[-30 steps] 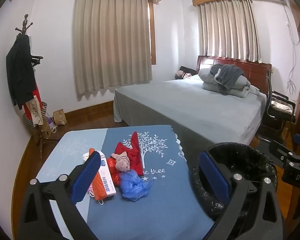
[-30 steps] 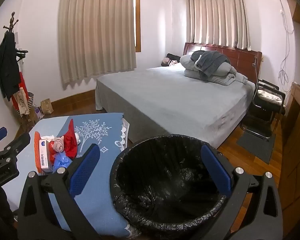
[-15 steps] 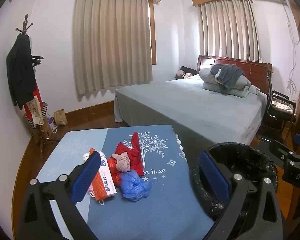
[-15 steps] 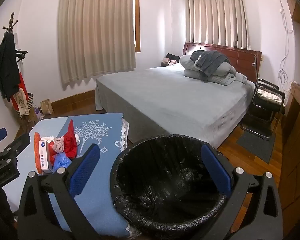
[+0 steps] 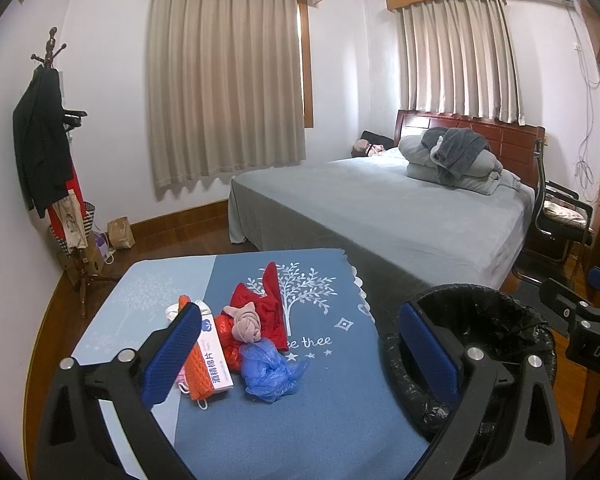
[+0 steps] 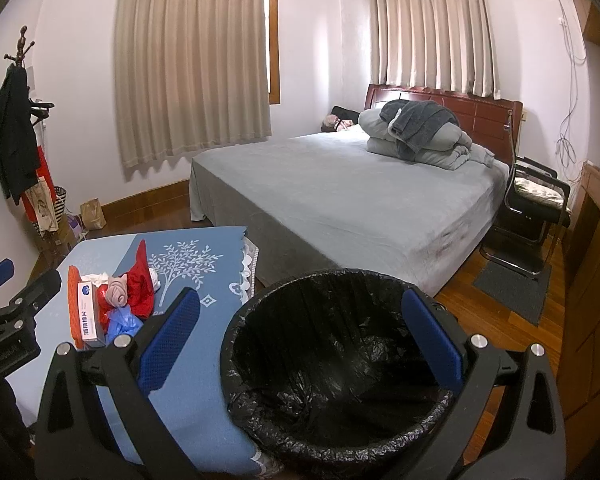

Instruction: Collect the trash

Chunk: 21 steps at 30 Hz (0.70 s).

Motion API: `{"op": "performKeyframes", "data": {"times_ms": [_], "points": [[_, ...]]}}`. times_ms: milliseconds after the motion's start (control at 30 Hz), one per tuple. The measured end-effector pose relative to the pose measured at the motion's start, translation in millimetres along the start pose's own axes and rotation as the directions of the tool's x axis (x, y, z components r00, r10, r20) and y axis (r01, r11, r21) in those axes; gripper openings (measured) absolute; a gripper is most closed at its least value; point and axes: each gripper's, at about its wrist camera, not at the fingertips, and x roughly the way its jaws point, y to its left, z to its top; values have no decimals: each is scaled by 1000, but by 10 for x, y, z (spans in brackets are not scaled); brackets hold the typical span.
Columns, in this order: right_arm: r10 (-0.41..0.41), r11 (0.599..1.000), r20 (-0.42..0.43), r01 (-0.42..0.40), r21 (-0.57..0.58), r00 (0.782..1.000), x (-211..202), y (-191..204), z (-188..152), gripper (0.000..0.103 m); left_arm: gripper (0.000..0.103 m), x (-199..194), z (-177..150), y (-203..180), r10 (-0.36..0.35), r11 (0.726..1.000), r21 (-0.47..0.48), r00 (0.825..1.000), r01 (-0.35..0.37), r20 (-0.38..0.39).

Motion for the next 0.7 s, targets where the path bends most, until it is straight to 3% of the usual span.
{"op": "performKeyframes", "data": {"times_ms": [700], "points": [[1,1000,-1,-1,4,1000,5,-7,-15,98,97,17,-2,25,0,1000,1,1000,0,-2]]}}
